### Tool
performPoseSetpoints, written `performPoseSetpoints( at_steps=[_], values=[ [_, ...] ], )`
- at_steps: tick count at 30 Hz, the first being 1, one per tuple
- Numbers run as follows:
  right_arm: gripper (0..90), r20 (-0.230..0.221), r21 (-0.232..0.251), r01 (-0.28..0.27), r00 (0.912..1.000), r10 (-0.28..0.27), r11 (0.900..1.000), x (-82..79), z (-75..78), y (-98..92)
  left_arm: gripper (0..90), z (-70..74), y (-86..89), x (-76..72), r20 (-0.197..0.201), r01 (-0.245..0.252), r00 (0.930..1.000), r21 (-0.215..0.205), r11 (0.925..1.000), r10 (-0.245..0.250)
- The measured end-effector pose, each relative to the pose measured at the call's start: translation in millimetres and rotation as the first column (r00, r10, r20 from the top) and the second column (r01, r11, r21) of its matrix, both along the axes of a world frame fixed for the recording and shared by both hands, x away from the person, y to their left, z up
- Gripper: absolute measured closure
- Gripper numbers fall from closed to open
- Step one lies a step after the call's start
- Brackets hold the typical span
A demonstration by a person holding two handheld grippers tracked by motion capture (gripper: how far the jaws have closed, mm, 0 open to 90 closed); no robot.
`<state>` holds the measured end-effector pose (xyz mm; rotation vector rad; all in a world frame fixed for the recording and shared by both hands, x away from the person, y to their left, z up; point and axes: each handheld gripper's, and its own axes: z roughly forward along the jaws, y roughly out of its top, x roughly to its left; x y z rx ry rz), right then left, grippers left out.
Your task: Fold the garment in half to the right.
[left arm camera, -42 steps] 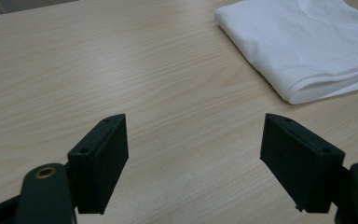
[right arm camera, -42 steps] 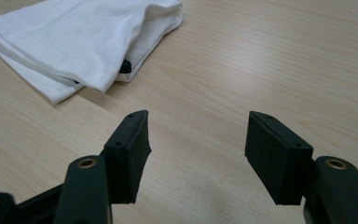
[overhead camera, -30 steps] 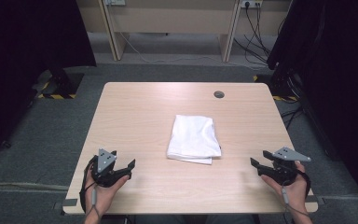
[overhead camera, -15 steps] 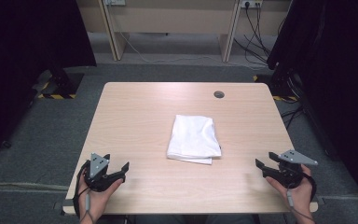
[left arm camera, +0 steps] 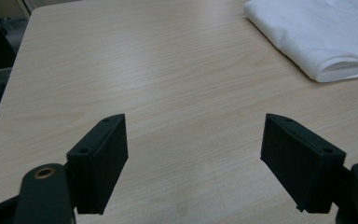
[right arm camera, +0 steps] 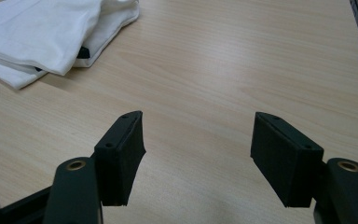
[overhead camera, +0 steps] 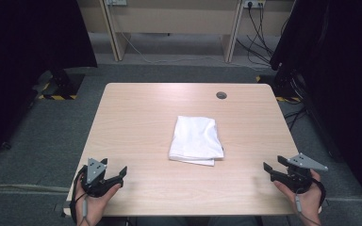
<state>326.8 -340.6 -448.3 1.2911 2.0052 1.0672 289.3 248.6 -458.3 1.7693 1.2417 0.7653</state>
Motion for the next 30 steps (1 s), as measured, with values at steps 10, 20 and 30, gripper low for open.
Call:
performPoseSetpoints(
  at_steps=[10,20,30],
  values=[
    [34.3,0.003,0.003,0.018,0.9998,-0.018,1.0,-3.8,-1.6,-6.0,22.4,-2.2,9.2,-4.7,0.006,-0.025,0.9997,-0.007,0.9997,0.025],
    [33.5,-0.005,0.013,0.051,0.9987,-0.051,0.999,-8.4,-5.5,-16.4,22.4,-7.0,16.1,-7.4,0.004,-0.046,0.9989,-0.015,0.9988,0.046],
    [32.4,-0.01,0.018,0.086,0.9962,-0.086,0.996,-10.0,-10.6,-25.7,22.4,-10.0,20.1,-6.5,0.001,-0.062,0.9981,-0.02,0.9979,0.062]
  ],
)
